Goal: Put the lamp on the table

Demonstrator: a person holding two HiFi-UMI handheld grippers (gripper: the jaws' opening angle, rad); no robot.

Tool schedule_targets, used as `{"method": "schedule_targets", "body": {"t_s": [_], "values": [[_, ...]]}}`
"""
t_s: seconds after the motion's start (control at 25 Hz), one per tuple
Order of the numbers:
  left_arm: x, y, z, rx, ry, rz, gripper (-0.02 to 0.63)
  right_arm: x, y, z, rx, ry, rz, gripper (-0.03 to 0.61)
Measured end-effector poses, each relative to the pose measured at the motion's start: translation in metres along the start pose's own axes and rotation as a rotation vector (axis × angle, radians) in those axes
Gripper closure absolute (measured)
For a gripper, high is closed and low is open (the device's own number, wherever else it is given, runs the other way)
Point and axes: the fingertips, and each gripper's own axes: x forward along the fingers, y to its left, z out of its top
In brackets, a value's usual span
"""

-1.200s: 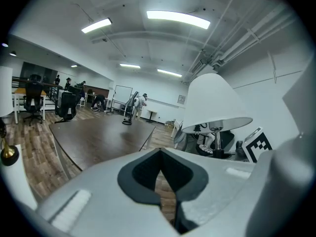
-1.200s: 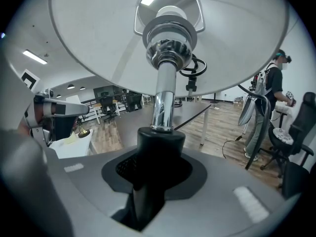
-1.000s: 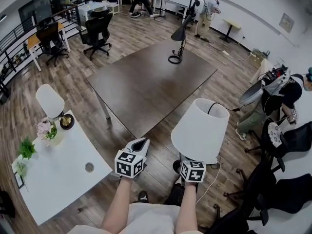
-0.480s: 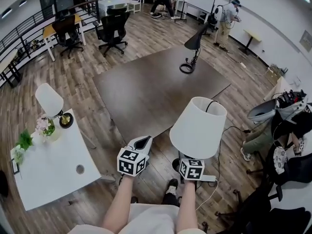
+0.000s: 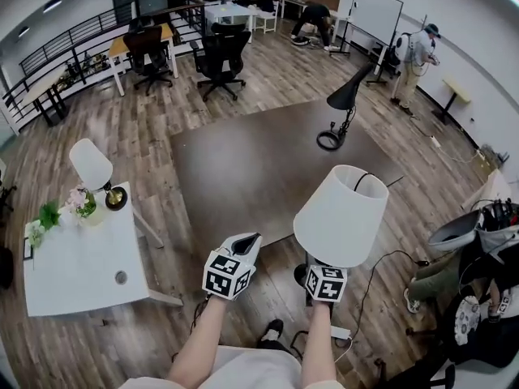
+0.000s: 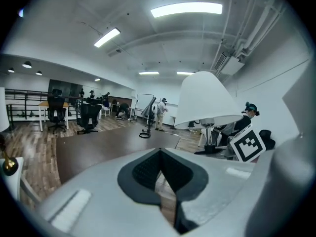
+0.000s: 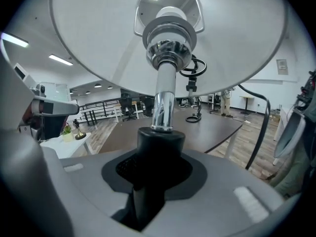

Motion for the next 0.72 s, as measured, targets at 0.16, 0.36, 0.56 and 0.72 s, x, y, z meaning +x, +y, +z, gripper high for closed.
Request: {"method": "schedule_targets", "body": {"t_s": [0.16,0.36,0.56,0.72], "values": [[0.032,-0.006,-0.002,-0.007,0.002,0.043,0.614,0.029,-0.016,0.005,-0.049,0.0,0.081,0.448],[0.063,-0.003,-0.002,-0.011,-0.001,0.082,0.614,0.067,-0.033,0.02,-0.081,-0.011,0.161,0.448],[0.086,0.01,0.002,0.0,-0.018,0.101,0.614,0.102,-0.041,0.04,-0.086,-0.037,0.211,0.446],[0.099,0.033,0.0,0.024,-0.013,0.122,0.614,0.132,-0.034,0.047,-0.089,-0.05,0.245,0.448]]}}
